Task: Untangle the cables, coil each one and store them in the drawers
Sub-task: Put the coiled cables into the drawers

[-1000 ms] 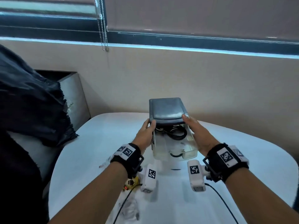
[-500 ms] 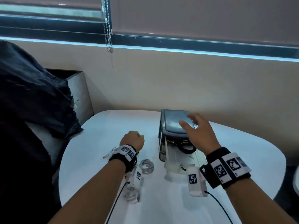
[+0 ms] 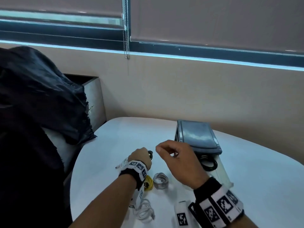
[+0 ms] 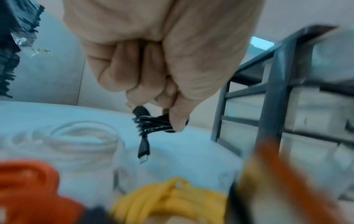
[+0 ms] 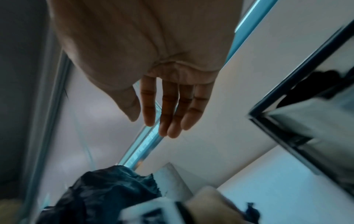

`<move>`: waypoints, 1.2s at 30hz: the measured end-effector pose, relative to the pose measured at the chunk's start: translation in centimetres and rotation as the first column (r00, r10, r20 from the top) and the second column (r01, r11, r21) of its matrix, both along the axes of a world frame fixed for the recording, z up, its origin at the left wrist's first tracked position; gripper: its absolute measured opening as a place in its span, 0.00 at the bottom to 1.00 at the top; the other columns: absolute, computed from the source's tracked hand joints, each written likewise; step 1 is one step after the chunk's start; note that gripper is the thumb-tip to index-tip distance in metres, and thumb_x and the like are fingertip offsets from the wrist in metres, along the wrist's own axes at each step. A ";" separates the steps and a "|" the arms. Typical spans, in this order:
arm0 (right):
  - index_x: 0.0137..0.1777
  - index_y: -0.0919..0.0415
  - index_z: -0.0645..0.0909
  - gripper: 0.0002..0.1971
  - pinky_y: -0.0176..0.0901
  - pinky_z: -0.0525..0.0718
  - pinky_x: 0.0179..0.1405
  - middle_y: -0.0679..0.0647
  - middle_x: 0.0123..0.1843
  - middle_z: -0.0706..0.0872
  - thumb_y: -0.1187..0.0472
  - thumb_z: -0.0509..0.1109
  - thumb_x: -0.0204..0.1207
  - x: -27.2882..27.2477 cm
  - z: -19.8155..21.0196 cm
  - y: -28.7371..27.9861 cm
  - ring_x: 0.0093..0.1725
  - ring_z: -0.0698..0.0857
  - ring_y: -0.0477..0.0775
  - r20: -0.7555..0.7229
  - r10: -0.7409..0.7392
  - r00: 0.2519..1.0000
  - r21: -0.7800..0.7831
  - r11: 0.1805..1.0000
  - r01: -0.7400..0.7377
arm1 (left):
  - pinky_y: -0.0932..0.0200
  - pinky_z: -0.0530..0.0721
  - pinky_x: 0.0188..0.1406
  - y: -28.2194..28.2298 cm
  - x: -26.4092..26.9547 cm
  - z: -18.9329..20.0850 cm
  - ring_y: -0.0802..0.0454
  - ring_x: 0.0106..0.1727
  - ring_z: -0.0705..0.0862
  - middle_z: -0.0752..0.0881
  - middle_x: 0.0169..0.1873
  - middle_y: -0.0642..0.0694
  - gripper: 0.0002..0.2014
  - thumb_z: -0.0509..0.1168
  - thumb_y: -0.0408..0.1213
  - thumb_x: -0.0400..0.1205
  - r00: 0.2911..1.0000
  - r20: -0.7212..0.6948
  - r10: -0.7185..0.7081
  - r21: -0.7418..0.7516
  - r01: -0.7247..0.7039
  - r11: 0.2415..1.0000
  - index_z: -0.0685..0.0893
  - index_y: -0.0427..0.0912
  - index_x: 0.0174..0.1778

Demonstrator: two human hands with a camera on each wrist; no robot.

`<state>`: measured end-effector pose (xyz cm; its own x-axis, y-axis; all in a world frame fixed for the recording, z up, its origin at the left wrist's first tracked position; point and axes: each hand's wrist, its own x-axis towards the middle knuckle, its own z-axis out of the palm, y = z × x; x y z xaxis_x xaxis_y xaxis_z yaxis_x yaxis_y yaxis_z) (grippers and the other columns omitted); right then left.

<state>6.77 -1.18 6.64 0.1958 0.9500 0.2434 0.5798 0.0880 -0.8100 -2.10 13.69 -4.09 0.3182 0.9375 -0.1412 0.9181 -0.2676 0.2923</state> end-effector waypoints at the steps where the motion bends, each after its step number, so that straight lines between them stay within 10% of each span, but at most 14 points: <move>1: 0.45 0.48 0.89 0.06 0.27 0.79 0.41 0.37 0.41 0.90 0.55 0.71 0.81 0.7 -0.3 0.2 0.42 0.85 0.35 0.046 -0.026 0.999 0.001 1.000 0.026 | 0.53 0.85 0.45 -0.1 -0.1 0.8 0.42 0.50 0.88 0.90 0.51 0.43 0.10 0.62 0.43 0.82 1.000 0.013 -0.014 0.007 0.014 1.000 0.84 0.42 0.53; 7: 0.77 0.39 0.72 0.22 0.47 0.82 0.54 0.47 0.58 0.83 0.54 0.65 0.83 4.5 -0.1 -1.1 0.56 0.83 0.50 0.526 -0.079 0.847 -0.143 0.973 0.180 | 0.59 0.76 0.41 -5.2 -1.0 7.8 0.47 0.51 0.86 0.89 0.49 0.51 0.09 0.64 0.47 0.85 0.918 0.154 -0.367 0.269 0.318 0.909 0.88 0.57 0.57; 13: 0.60 0.42 0.85 0.12 0.46 0.81 0.45 0.45 0.52 0.89 0.52 0.64 0.81 6.2 0.8 -5.8 0.55 0.84 0.52 0.724 -0.112 0.680 -0.077 0.967 0.242 | 0.59 0.76 0.39 -11.2 0.2 10.3 0.50 0.43 0.85 0.91 0.43 0.52 0.10 0.66 0.46 0.83 0.771 0.327 -0.546 0.378 0.424 0.823 0.88 0.61 0.58; 18: 0.54 0.41 0.86 0.09 0.50 0.85 0.49 0.42 0.49 0.90 0.45 0.66 0.80 9.0 -0.9 -7.6 0.49 0.87 0.50 0.519 -0.080 0.851 -0.275 0.927 0.255 | 0.53 0.86 0.49 -13.7 1.6 6.1 0.56 0.44 0.85 0.83 0.49 0.57 0.21 0.72 0.55 0.77 0.670 0.712 -0.213 0.099 0.204 0.974 0.76 0.58 0.63; 25: 0.67 0.35 0.78 0.16 0.54 0.70 0.73 0.39 0.60 0.87 0.45 0.64 0.81 9.7 -1.8 -7.6 0.61 0.84 0.48 0.505 0.081 0.859 -0.449 0.875 0.181 | 0.51 0.86 0.56 -15.0 2.2 2.8 0.53 0.50 0.87 0.83 0.58 0.55 0.20 0.76 0.46 0.76 0.655 0.741 -0.149 -0.026 0.249 0.968 0.82 0.54 0.63; 31: 0.47 0.41 0.89 0.11 0.48 0.81 0.54 0.38 0.40 0.88 0.42 0.65 0.80 9.9 -2.1 -6.6 0.45 0.85 0.46 0.489 -0.002 0.872 -0.371 0.904 0.210 | 0.50 0.88 0.54 -14.7 2.0 3.0 0.56 0.48 0.87 0.82 0.60 0.55 0.15 0.76 0.43 0.76 0.688 0.695 -0.209 -0.013 0.302 0.953 0.85 0.55 0.59; 36: 0.54 0.44 0.91 0.11 0.43 0.83 0.51 0.39 0.51 0.88 0.55 0.67 0.81 9.6 -2.6 -5.8 0.49 0.85 0.46 0.545 0.031 0.838 -0.336 0.924 0.184 | 0.55 0.87 0.53 -14.8 2.0 3.0 0.59 0.48 0.87 0.83 0.60 0.54 0.13 0.75 0.43 0.78 0.694 0.688 -0.212 0.010 0.284 0.959 0.86 0.54 0.58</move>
